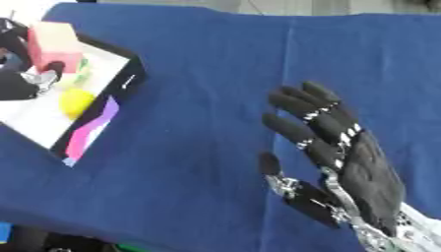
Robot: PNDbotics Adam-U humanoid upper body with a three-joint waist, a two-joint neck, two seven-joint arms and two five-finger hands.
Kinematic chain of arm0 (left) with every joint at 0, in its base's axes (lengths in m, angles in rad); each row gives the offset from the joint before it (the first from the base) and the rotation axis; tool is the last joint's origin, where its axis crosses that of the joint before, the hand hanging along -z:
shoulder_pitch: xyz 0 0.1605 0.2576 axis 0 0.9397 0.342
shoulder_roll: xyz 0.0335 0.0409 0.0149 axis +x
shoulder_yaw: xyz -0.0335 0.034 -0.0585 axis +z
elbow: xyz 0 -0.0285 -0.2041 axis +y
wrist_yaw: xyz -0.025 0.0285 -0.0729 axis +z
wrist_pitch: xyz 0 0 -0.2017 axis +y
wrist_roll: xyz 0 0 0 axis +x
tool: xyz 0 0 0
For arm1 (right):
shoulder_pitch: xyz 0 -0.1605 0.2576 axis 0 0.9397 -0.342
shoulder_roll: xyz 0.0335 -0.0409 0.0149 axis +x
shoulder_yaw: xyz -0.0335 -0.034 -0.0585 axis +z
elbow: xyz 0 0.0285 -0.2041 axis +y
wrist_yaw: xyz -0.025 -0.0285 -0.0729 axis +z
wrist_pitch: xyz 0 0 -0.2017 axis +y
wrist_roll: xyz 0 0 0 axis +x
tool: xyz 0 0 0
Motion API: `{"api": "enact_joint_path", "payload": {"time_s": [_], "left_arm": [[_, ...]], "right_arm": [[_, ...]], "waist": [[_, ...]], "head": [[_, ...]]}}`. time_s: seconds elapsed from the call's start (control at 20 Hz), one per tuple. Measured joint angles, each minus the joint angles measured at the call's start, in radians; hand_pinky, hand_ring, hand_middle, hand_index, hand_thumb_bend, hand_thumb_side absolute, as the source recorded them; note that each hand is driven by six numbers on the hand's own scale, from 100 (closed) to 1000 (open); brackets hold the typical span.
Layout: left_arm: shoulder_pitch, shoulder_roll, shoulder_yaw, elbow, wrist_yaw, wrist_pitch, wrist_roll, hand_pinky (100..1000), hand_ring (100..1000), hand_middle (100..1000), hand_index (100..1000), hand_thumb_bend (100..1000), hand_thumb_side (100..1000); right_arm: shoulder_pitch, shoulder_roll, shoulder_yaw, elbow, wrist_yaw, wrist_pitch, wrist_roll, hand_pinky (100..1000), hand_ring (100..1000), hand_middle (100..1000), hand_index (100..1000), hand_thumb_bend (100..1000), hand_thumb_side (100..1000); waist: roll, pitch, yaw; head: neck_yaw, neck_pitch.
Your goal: Pick up the objects with one hand, pass them to the other hand, and then place them into the box on the other side of the table.
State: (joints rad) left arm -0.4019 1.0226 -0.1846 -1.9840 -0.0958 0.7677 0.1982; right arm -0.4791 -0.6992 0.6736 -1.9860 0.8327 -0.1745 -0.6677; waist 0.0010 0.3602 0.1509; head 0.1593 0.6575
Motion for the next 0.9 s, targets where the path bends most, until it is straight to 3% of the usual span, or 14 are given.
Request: {"api": "enact_joint_path", "payload": {"time_s": [0.2,0.3,0.5,0.55,0.6,0.65,0.75,0.9], "left_arm": [[0.0,0.0,0.014,0.071,0.029,0.005,0.037,862,699,552,546,100,283],[-0.012,-0.001,0.014,0.119,0.025,-0.009,0.041,872,741,589,616,100,226],[-0.04,-0.003,0.005,0.216,-0.032,-0.031,-0.003,883,791,661,784,100,152],[-0.046,-0.005,0.004,0.239,-0.05,-0.03,-0.021,887,804,688,825,100,175],[-0.052,-0.01,0.001,0.262,-0.072,-0.027,-0.042,897,821,716,862,184,330],[-0.055,-0.012,-0.002,0.284,-0.095,-0.023,-0.061,905,832,728,876,260,410],[-0.06,-0.018,-0.004,0.321,-0.151,-0.015,-0.097,949,864,755,915,559,753],[-0.072,-0.027,-0.007,0.364,-0.238,-0.007,-0.147,968,880,767,935,671,842]], "right_arm": [[0.004,0.004,-0.012,0.0,0.004,0.0,-0.03,929,862,840,863,140,100],[0.004,0.008,-0.018,0.0,0.003,-0.002,-0.048,927,860,838,860,134,100],[0.004,0.011,-0.027,0.0,-0.004,-0.009,-0.079,928,860,837,858,140,100],[0.004,0.013,-0.029,0.0,-0.006,-0.012,-0.085,927,860,837,857,139,100],[0.004,0.016,-0.032,0.0,-0.007,-0.015,-0.091,928,860,837,856,141,100],[0.004,0.018,-0.033,0.0,-0.009,-0.017,-0.097,928,860,837,856,140,100],[0.004,0.018,-0.035,0.0,-0.011,-0.022,-0.105,928,860,836,855,138,100],[0.004,0.018,-0.039,0.0,-0.013,-0.025,-0.115,928,860,837,855,137,100]], "waist": [[-0.01,0.0,-0.008],[-0.018,0.0,-0.012],[-0.022,-0.001,-0.019],[-0.023,-0.001,-0.022],[-0.024,-0.001,-0.022],[-0.026,-0.001,-0.022],[-0.027,-0.001,-0.025],[-0.027,-0.001,-0.026]], "head": [[0.037,-0.001],[0.044,-0.004],[0.046,-0.01],[0.046,-0.01],[0.046,-0.01],[0.046,-0.01],[0.046,-0.011],[0.043,-0.011]]}}
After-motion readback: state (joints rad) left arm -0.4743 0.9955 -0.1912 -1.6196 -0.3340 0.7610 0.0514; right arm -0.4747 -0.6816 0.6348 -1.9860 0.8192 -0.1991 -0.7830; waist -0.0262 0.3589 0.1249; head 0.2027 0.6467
